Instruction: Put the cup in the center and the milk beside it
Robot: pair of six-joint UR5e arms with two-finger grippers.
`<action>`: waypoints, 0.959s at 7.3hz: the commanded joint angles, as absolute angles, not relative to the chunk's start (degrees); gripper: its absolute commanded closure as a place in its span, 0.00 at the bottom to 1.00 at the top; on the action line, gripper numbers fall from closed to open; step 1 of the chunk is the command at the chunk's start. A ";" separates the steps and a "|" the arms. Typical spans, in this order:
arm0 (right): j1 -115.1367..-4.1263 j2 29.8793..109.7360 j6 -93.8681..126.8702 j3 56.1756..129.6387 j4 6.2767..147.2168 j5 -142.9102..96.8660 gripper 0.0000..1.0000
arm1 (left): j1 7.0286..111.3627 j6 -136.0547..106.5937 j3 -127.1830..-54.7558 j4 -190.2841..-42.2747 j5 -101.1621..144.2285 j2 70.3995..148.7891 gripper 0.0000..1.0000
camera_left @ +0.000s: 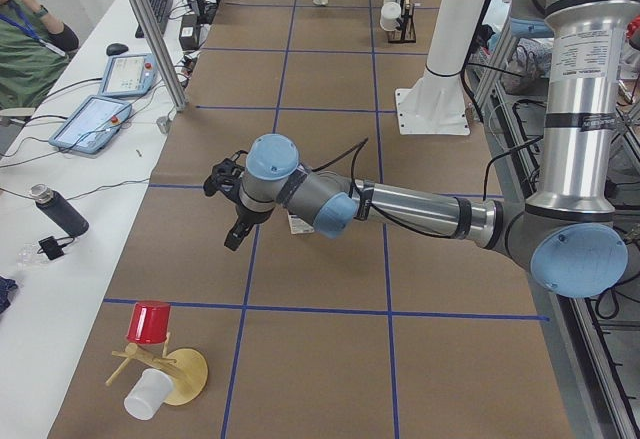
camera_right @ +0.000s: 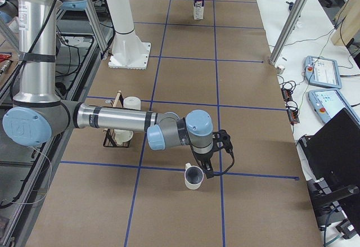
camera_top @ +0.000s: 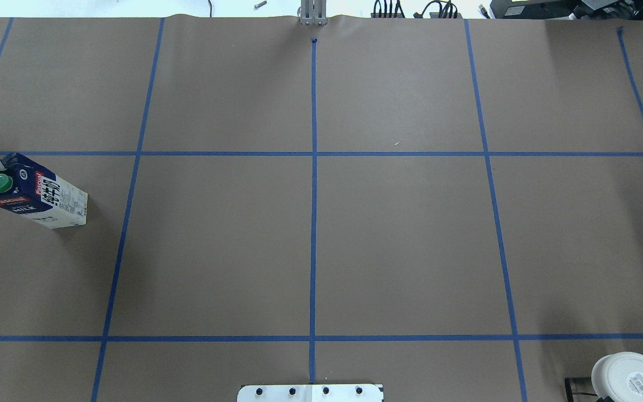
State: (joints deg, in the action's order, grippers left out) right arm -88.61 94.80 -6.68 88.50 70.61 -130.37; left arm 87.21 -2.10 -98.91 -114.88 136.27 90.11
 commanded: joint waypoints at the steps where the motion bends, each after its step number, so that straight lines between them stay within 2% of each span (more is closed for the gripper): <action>1: -88.59 93.70 -5.72 77.66 62.26 -130.60 0.00 | 87.10 -2.20 -98.88 -115.40 136.23 90.09 0.01; 3: -87.64 94.04 -5.01 77.43 62.31 -131.04 0.02 | 87.19 -2.20 -98.96 -115.40 136.23 90.09 0.01; 4: -86.50 94.30 -5.18 77.43 62.14 -130.87 0.09 | 87.19 -2.11 -98.96 -115.40 136.23 90.09 0.01; 5: -84.74 94.39 -5.19 77.34 62.14 -130.70 0.32 | 87.19 -1.94 -98.88 -115.40 136.23 90.00 0.01; 6: -83.86 94.39 -5.19 77.43 62.05 -130.78 0.37 | 87.19 -1.93 -98.79 -115.40 136.23 90.00 0.01; 7: -83.76 94.48 -5.36 77.52 62.14 -130.78 0.69 | 87.19 -1.93 -98.79 -115.40 136.14 90.00 0.01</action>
